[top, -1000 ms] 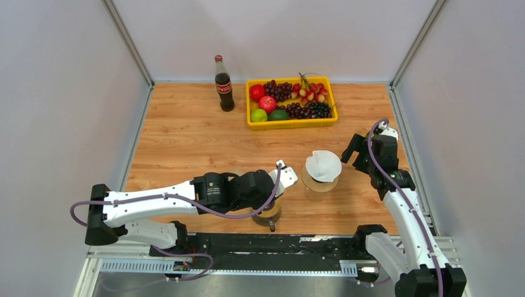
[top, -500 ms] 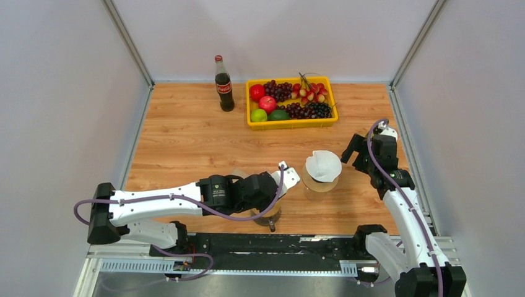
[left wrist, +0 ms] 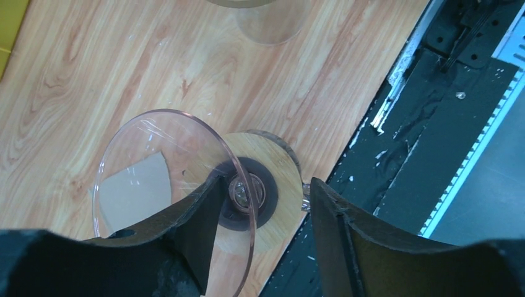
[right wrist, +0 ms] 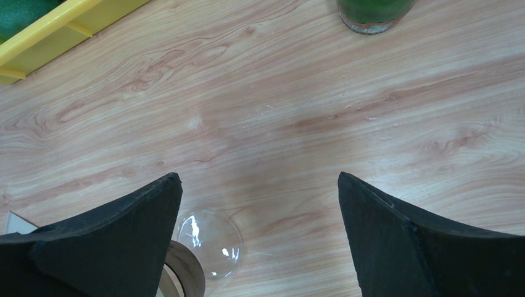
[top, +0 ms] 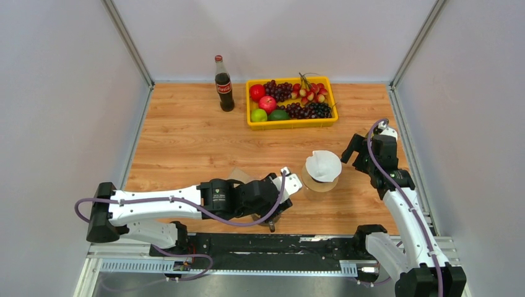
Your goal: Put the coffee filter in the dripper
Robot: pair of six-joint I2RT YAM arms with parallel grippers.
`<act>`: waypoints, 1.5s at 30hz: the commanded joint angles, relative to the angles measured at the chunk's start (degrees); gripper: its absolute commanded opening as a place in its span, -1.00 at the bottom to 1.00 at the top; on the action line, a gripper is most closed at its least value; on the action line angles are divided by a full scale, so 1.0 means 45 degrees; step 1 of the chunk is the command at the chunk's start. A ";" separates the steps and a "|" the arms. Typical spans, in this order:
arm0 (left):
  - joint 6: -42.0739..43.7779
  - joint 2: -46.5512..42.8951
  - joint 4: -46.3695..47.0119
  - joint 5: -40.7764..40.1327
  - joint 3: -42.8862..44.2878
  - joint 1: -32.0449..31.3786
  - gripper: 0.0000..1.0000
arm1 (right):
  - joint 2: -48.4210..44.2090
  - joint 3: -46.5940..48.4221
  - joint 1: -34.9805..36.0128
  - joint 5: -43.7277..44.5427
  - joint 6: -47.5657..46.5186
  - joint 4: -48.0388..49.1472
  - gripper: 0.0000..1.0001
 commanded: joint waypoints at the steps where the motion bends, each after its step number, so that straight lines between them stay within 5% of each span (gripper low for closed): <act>1: -0.0071 -0.0696 0.0773 0.0379 -0.0002 -0.0091 0.33 | -0.0349 0.0029 -0.0055 0.0207 -0.0165 0.0493 1.00; 8: -0.0189 -0.1728 0.1878 0.1051 -0.0373 -0.0092 0.98 | -0.0638 0.0349 -0.0073 0.0137 -0.0158 0.0386 1.00; 14: -0.0614 -0.2572 0.1975 0.0916 -0.0059 -0.0092 1.00 | -0.0960 0.1277 -0.0055 0.0190 -0.0437 0.0140 1.00; 18: -0.1526 -0.3228 0.1985 -0.0756 0.0114 -0.0084 1.00 | -0.1103 0.2672 -0.0064 -0.0284 -0.0584 0.0099 0.99; 21: -0.2467 -0.3934 0.1700 -0.2795 0.0051 0.0091 1.00 | -0.0845 0.3722 -0.0040 -0.1823 -0.0783 -0.0002 0.99; 24: -0.3852 -0.4527 0.1252 -0.2022 -0.0345 0.1971 1.00 | 0.0052 0.4937 0.0282 -0.4002 -0.1134 -0.0686 0.97; 28: -0.5272 -0.4960 0.0749 0.0335 -0.1173 0.5312 1.00 | 0.1200 0.6015 0.3020 -0.4020 -0.1496 -0.0985 0.95; 32: -0.5772 -0.5052 0.0356 0.1662 -0.1827 0.6913 1.00 | 0.2827 0.7340 0.6908 -0.2971 -0.1962 -0.1543 0.96; 37: -0.6260 -0.5284 -0.0401 0.2500 -0.2332 0.7334 1.00 | 0.4637 0.8067 0.8878 -0.4130 -0.1853 -0.1864 0.93; 45: -0.6613 -0.5797 -0.0161 0.3864 -0.3528 0.7343 1.00 | 0.6335 0.8554 1.0460 -0.3235 -0.2032 -0.3441 0.78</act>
